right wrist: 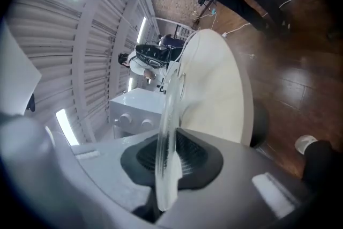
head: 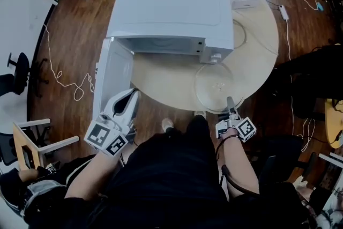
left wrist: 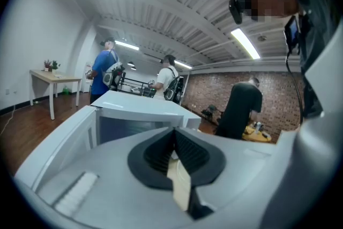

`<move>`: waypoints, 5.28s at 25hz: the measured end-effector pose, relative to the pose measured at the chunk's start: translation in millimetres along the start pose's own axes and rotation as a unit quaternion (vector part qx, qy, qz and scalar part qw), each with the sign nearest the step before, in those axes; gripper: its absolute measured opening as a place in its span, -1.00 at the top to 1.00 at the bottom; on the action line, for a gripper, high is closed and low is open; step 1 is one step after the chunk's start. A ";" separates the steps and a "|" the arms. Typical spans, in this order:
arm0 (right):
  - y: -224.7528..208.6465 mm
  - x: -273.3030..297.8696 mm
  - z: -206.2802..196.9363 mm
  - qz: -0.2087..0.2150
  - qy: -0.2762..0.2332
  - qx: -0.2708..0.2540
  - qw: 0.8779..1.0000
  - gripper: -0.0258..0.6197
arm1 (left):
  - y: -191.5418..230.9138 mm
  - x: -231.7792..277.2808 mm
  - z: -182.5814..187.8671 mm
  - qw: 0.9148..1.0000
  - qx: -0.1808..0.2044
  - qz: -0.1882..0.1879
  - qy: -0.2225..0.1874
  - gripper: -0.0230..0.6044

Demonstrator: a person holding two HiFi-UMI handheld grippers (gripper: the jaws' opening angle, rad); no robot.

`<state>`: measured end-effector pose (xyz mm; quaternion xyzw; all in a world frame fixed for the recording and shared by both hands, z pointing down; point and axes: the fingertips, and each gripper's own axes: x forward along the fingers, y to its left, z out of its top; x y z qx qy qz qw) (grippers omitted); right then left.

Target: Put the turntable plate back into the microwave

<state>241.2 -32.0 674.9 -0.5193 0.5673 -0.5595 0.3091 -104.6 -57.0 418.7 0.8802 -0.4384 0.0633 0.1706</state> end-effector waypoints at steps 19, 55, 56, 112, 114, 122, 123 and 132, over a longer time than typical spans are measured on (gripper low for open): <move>101.4 31.2 -118.3 0.127 0.038 0.013 0.991 0.83 | -2.2 -65.7 18.0 0.996 0.038 -0.062 -0.046 0.92; 123.1 308.6 -123.6 -0.018 -0.065 0.072 0.995 0.84 | 122.1 -246.6 32.9 0.975 -0.008 0.210 -0.066 0.92; 122.1 306.1 -121.9 -0.034 -0.067 0.075 0.994 0.79 | 121.6 -246.8 33.4 0.976 -0.009 0.209 -0.068 0.92; 257.6 63.8 -43.6 0.071 0.043 -0.631 0.771 0.92 | 32.7 55.8 21.8 0.991 0.040 0.086 -0.090 0.92; 256.9 67.8 -40.3 0.074 0.042 -0.635 0.768 0.92 | 35.6 50.9 16.6 0.991 0.042 0.097 -0.085 0.92; 268.9 83.6 -22.8 0.093 0.038 -0.640 0.762 0.92 | 43.6 30.6 13.1 0.986 0.054 0.140 -0.078 0.92; 270.2 85.5 -22.9 0.096 0.039 -0.640 0.761 0.92 | 45.2 29.0 14.5 0.985 0.053 0.145 -0.080 0.92; 264.4 93.4 -15.0 0.098 0.046 -0.635 0.765 0.92 | 38.8 35.4 18.6 0.983 0.043 0.154 -0.090 0.92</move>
